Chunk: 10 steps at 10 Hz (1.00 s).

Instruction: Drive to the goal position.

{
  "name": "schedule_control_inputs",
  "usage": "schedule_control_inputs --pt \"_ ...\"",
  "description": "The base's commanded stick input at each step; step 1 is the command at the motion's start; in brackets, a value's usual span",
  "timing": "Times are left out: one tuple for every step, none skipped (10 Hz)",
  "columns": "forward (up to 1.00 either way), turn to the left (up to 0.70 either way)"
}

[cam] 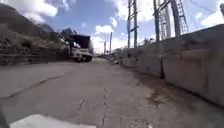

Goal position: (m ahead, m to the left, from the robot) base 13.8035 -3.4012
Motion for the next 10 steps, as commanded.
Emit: schedule_control_inputs --pt "0.70 0.00" --pt "0.70 0.00" --pt "0.70 0.00" --pt "0.70 0.00" --pt "0.70 0.00" --pt "0.70 0.00" --pt "0.70 0.00" --pt "0.70 0.00" --pt "0.70 0.00" --pt "0.70 0.00"
